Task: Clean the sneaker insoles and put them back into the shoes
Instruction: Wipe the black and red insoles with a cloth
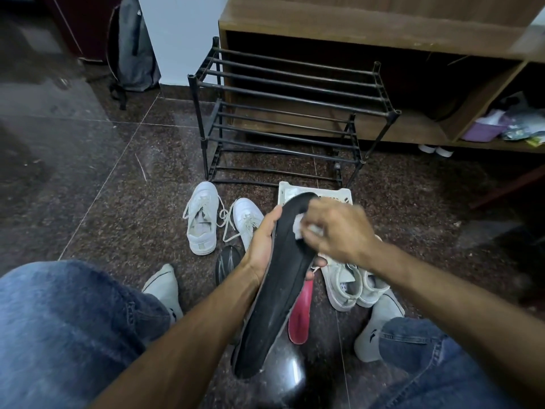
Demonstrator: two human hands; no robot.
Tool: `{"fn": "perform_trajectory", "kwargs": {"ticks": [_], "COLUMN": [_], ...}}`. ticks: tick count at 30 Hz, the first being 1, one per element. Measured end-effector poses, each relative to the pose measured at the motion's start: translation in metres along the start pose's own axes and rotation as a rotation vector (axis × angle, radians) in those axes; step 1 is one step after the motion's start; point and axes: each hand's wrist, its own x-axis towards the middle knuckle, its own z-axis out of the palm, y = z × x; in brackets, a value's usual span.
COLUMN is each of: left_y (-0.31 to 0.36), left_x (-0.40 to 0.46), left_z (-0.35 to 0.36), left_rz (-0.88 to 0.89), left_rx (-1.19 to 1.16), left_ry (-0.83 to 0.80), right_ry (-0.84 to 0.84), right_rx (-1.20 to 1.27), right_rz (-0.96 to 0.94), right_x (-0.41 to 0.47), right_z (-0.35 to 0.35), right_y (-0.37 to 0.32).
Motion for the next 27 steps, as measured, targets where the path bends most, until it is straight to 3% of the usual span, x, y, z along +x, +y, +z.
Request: {"fn": "perform_trajectory", "kwargs": {"ticks": [2, 5, 7, 13, 17, 20, 22, 24, 27], "left_y": [0.0, 0.001, 0.002, 0.001, 0.003, 0.014, 0.019, 0.022, 0.025], "left_x": [0.003, 0.001, 0.001, 0.004, 0.006, 0.012, 0.01, 0.006, 0.005], "left_z": [-0.002, 0.001, -0.001, 0.001, 0.002, -0.002, -0.008, -0.014, -0.013], "left_rz": [0.024, 0.005, -0.013, 0.01, 0.019, 0.161, 0.176, 0.19, 0.254], "left_rx": [-0.01, 0.005, 0.024, 0.008, -0.018, -0.144, -0.231, -0.268, -0.291], "left_ry": [0.017, -0.043, -0.049, 0.001, 0.028, 0.113, 0.124, 0.142, 0.124], "right_ry": [-0.036, 0.063, 0.118, 0.013, 0.045, 0.02, -0.051, -0.061, 0.147], "right_rx": [-0.039, -0.046, -0.03, -0.105, -0.067, -0.018, 0.079, 0.127, 0.197], "right_rz": [-0.096, 0.154, 0.222, -0.111, 0.157, -0.037, -0.201, -0.242, 0.013], "right_x": [-0.01, 0.008, 0.013, -0.009, 0.005, -0.005, -0.025, -0.032, -0.015], "right_z": [0.005, -0.005, -0.008, 0.004, 0.004, 0.009, 0.015, 0.021, 0.024], "right_y": [-0.001, 0.023, 0.033, 0.005, 0.011, -0.022, -0.042, -0.041, -0.03]}}
